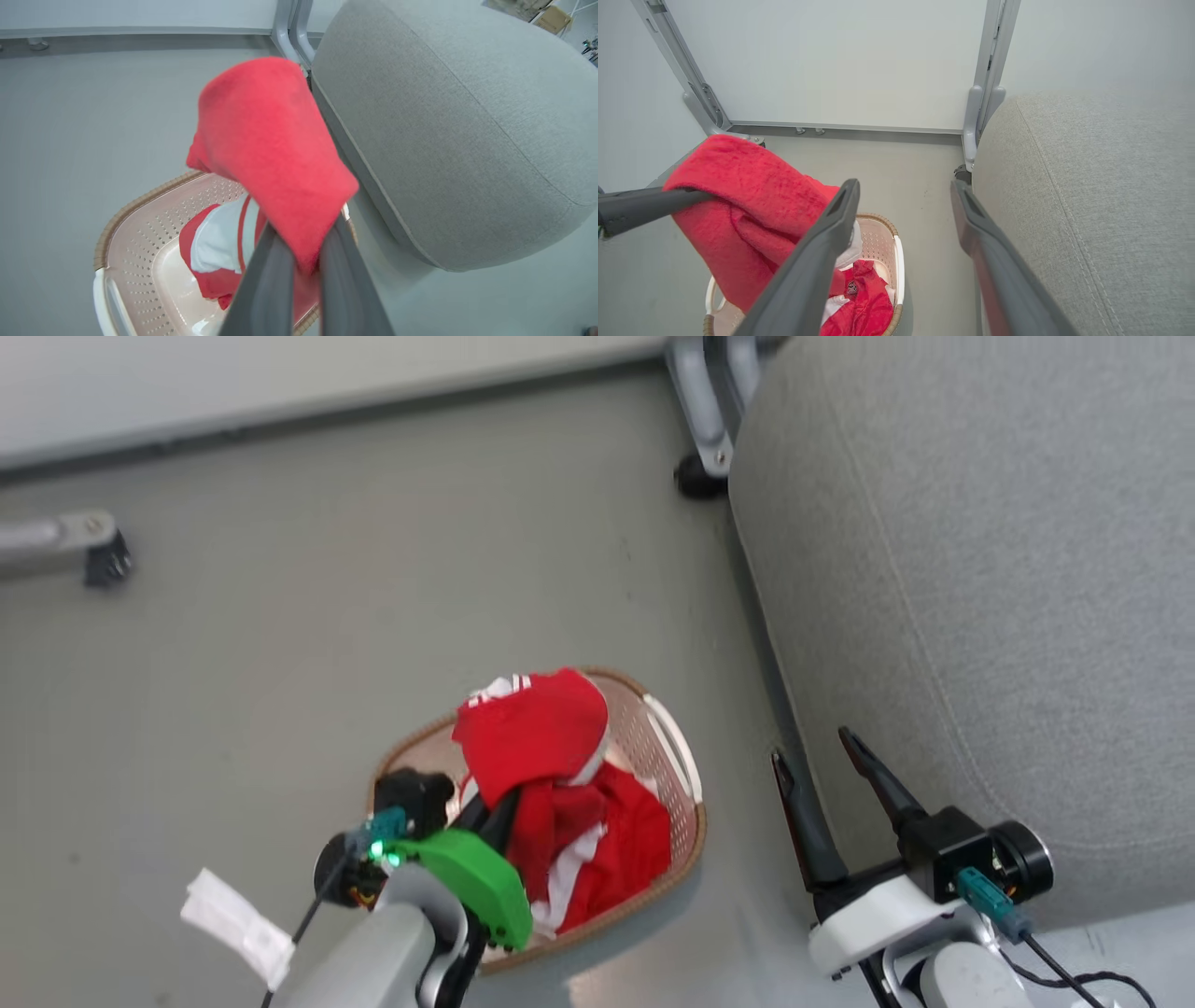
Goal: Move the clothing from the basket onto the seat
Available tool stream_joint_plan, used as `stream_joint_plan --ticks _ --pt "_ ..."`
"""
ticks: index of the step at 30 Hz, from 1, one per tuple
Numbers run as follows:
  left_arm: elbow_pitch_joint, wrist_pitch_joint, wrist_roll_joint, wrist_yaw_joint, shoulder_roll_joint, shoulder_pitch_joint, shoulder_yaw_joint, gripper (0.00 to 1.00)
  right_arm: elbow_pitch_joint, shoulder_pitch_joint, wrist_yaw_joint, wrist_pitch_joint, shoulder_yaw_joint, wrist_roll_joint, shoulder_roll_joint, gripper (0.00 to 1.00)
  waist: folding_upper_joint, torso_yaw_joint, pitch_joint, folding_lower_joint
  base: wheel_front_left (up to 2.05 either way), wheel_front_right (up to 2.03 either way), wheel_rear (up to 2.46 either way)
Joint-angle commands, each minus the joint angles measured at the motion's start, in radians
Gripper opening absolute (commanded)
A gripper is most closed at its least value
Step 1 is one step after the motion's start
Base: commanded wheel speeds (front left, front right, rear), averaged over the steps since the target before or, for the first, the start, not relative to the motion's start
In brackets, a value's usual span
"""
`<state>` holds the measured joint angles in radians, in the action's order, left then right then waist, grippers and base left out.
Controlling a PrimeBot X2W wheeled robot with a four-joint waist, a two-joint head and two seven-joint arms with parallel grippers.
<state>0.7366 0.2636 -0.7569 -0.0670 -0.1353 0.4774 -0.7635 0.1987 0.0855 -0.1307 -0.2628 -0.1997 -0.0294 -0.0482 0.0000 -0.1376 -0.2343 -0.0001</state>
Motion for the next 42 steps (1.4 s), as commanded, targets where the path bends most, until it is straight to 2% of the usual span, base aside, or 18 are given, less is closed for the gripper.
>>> stream_joint_plan --ticks 1,5,14,24,28,34,42 --pt "-0.03 0.001 0.033 0.014 -0.013 -0.055 0.015 0.0 0.003 -0.026 0.0 -0.003 0.001 -0.005 -0.004 1.0 0.0 0.032 0.211 0.0001 0.0 0.0 0.0" --pt "-0.142 0.001 0.103 0.045 -0.033 -0.149 0.087 0.0 -0.003 -0.062 0.0 -0.003 0.004 -0.007 -0.004 1.0 0.0 0.04 0.243 0.0001 0.0 0.0 0.0" --pt "-0.384 0.001 0.217 0.081 -0.038 -0.316 0.253 0.0 -0.007 -0.148 0.0 -0.003 0.009 0.029 -0.004 1.0 0.0 0.042 0.271 0.0001 0.0 0.0 0.0" --pt "-0.498 0.001 0.281 0.066 -0.028 -0.388 0.327 0.0 -0.011 -0.166 0.0 -0.003 -0.018 0.035 -0.004 1.0 0.0 0.026 0.274 0.0001 0.0 0.0 0.0" --pt "-0.514 0.001 0.297 0.057 -0.017 -0.376 0.325 0.0 -0.017 -0.16 0.0 -0.003 -0.04 0.025 -0.004 1.0 0.0 0.025 0.277 0.0001 0.0 0.0 0.0" --pt "-0.537 -0.016 0.303 0.047 0.011 -0.332 0.288 0.0 -0.026 -0.134 0.0 -0.003 -0.139 -0.01 -0.006 1.0 0.0 0.034 0.287 0.0001 0.0 0.0 0.0" --pt "-0.608 -0.094 0.315 0.015 0.042 -0.292 0.186 0.0 -0.025 -0.07 0.0 -0.003 -0.276 -0.025 -0.008 1.0 0.0 0.048 0.301 0.0001 0.0 0.0 0.0"
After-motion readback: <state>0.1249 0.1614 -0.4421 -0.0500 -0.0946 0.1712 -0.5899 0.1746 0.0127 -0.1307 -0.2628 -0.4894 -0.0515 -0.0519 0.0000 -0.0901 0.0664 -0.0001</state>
